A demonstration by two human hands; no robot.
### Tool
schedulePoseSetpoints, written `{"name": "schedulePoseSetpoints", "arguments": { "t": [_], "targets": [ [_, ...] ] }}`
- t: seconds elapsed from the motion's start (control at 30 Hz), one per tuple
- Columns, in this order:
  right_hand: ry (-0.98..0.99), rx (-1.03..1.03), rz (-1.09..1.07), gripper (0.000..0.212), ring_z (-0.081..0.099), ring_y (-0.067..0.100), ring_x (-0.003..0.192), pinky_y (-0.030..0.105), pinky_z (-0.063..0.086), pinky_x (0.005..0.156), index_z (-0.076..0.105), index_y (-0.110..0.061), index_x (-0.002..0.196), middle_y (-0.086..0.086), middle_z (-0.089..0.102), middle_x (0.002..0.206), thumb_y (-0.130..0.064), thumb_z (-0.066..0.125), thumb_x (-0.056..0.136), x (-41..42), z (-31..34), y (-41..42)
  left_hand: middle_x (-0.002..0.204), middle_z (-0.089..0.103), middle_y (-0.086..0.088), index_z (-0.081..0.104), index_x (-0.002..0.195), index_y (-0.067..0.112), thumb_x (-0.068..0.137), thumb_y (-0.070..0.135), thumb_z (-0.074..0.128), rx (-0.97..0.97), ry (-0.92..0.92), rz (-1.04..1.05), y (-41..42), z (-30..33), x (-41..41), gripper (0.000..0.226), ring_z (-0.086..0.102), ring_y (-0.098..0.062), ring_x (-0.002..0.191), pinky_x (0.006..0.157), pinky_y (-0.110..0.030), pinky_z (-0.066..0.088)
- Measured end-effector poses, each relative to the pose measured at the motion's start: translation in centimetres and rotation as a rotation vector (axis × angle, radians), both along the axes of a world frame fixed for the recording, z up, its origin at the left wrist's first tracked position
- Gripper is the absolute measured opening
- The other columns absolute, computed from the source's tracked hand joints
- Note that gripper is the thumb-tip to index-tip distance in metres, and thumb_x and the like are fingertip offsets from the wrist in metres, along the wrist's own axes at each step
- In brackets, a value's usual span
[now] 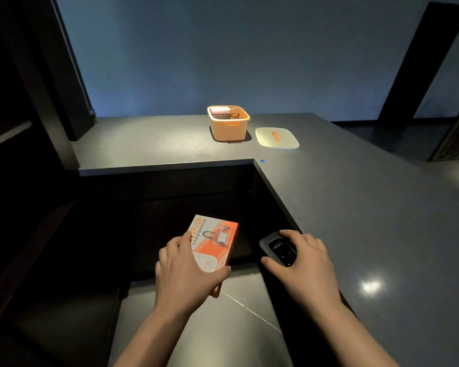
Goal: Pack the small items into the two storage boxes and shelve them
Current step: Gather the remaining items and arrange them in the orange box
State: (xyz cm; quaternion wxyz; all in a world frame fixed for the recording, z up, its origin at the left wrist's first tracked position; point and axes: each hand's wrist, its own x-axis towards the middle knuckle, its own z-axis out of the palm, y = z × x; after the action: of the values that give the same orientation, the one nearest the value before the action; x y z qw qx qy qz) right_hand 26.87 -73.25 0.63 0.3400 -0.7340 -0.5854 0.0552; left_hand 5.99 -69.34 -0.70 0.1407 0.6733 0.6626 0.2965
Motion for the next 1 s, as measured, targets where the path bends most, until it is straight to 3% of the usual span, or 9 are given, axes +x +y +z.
{"name": "schedulePoseSetpoints", "arguments": {
  "t": [0.13, 0.53, 0.8, 1.0],
  "targets": [
    [0.001, 0.020, -0.020, 0.060, 0.045, 0.014, 0.110, 0.025, 0.037, 0.083, 0.057, -0.030, 0.123, -0.008, 0.058, 0.110, -0.049, 0.076, 0.069, 1.2, -0.2, 7.6, 0.135, 0.033, 0.004, 0.021, 0.140, 0.028, 0.057, 0.070, 0.067, -0.001, 0.019, -0.003, 7.5, -0.3, 0.9, 0.104, 0.030, -0.017, 0.123, 0.101, -0.034, 0.030],
    [-0.034, 0.004, 0.034, 0.060, 0.045, 0.014, 0.110, 0.027, 0.038, 0.088, 0.057, -0.029, 0.123, -0.007, 0.059, 0.112, -0.049, 0.074, 0.069, 7.8, 1.1, 33.3, 0.131, 0.039, 0.002, 0.029, 0.140, 0.028, 0.053, 0.070, 0.068, 0.016, -0.031, 0.024, 32.7, 2.4, 6.4, 0.104, 0.034, -0.022, 0.122, 0.101, -0.038, 0.031],
    [-0.050, -0.016, 0.079, 0.057, 0.044, 0.011, 0.107, 0.026, 0.037, 0.080, 0.054, -0.034, 0.124, -0.012, 0.056, 0.109, -0.049, 0.070, 0.071, 8.8, 2.8, 48.2, 0.133, 0.039, 0.001, 0.028, 0.140, 0.028, 0.053, 0.068, 0.071, 0.030, -0.089, 0.057, 47.3, 2.8, 6.7, 0.105, 0.033, -0.021, 0.124, 0.102, -0.039, 0.032],
    [-0.079, 0.013, 0.006, 0.057, 0.045, 0.015, 0.108, 0.029, 0.039, 0.080, 0.053, -0.032, 0.123, -0.008, 0.057, 0.110, -0.046, 0.071, 0.071, 8.4, 2.4, 61.3, 0.129, 0.042, 0.000, 0.032, 0.138, 0.026, 0.056, 0.067, 0.071, 0.129, -0.065, 0.045, 61.8, 3.0, 6.0, 0.101, 0.038, -0.022, 0.117, 0.093, -0.036, 0.035]
  ]
}}
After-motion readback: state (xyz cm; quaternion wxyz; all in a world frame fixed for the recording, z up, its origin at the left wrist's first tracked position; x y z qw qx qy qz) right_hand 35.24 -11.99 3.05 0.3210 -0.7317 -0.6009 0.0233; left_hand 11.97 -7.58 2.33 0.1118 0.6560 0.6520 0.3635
